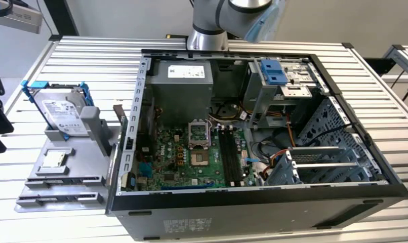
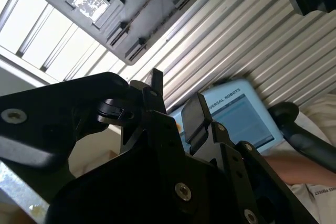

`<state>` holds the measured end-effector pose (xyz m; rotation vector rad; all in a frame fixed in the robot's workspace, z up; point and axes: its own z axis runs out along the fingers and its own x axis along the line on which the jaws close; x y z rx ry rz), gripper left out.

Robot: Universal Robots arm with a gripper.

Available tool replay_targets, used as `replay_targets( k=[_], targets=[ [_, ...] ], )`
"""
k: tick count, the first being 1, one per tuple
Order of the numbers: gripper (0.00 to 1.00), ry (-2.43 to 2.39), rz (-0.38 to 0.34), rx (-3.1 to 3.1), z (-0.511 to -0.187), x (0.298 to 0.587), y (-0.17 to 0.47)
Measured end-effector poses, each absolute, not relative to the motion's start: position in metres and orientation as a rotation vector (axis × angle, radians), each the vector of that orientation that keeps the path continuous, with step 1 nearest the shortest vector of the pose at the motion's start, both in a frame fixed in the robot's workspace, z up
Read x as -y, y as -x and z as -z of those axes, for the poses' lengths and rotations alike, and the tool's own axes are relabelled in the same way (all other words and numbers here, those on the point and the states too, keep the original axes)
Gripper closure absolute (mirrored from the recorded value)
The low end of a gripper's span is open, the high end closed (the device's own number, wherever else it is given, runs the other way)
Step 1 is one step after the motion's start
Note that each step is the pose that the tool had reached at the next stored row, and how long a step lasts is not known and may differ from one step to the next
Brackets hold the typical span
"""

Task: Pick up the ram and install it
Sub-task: 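Pick up the ram and move it above insertion slot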

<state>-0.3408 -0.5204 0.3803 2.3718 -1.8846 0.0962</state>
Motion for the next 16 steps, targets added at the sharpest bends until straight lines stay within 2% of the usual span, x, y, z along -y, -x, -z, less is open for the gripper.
replay_targets(
  k=[16],
  targets=[
    [0.0, -2.389, -0.098, 1.864, -0.3803, 0.5204, 0.3408]
  ],
)
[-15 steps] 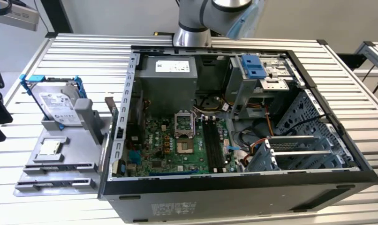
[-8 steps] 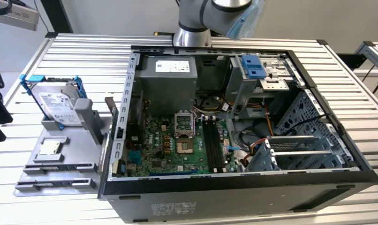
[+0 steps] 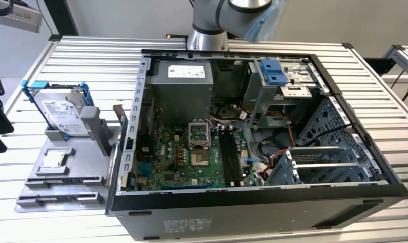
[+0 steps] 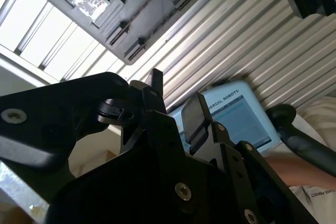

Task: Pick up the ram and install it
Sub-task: 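Pick up the ram and move it above insertion slot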

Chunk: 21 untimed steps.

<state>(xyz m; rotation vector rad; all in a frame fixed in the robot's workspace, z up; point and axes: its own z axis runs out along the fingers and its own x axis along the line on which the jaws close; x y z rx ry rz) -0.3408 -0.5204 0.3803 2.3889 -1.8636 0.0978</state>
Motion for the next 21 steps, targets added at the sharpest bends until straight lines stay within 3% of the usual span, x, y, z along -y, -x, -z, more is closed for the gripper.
replay_targets(
  k=[21],
  targets=[
    [0.0, -2.411, -0.1, 1.836, -0.3803, 0.5204, 0.3408]
  ],
)
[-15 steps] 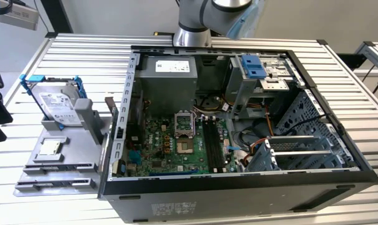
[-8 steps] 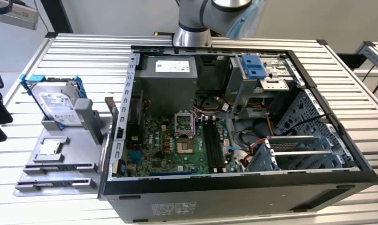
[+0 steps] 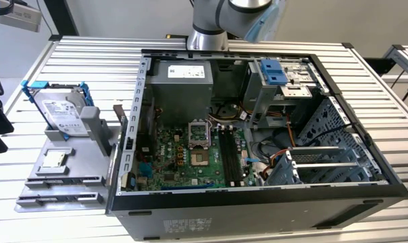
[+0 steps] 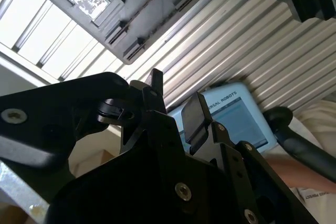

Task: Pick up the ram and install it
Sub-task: 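Pick up the ram and move it above insertion slot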

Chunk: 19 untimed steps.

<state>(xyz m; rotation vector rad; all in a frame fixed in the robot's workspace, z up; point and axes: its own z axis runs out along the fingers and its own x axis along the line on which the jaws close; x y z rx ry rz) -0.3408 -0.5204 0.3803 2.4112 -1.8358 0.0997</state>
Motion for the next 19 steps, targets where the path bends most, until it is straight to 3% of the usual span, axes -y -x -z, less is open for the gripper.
replay_targets(
  k=[19],
  targets=[
    [0.0, -2.433, -0.102, 1.809, -0.3803, 0.5204, 0.3408]
  ],
)
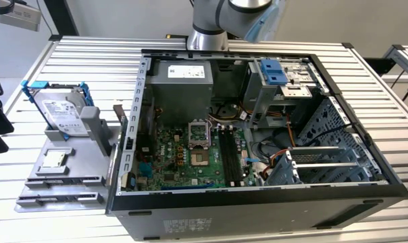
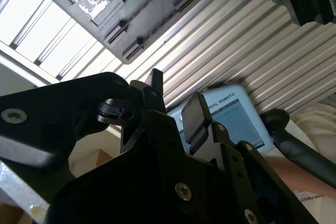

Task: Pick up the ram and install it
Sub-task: 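Pick up the ram and move it above insertion slot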

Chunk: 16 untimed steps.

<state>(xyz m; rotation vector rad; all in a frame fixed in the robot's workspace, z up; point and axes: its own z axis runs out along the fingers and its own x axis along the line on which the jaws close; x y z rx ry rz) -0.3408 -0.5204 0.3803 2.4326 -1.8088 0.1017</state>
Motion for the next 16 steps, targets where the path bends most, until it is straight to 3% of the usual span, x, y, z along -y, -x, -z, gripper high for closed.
replay_targets(
  k=[16],
  targets=[
    [0.0, -2.449, -0.103, 1.787, -0.3804, 0.5204, 0.3408]
  ],
)
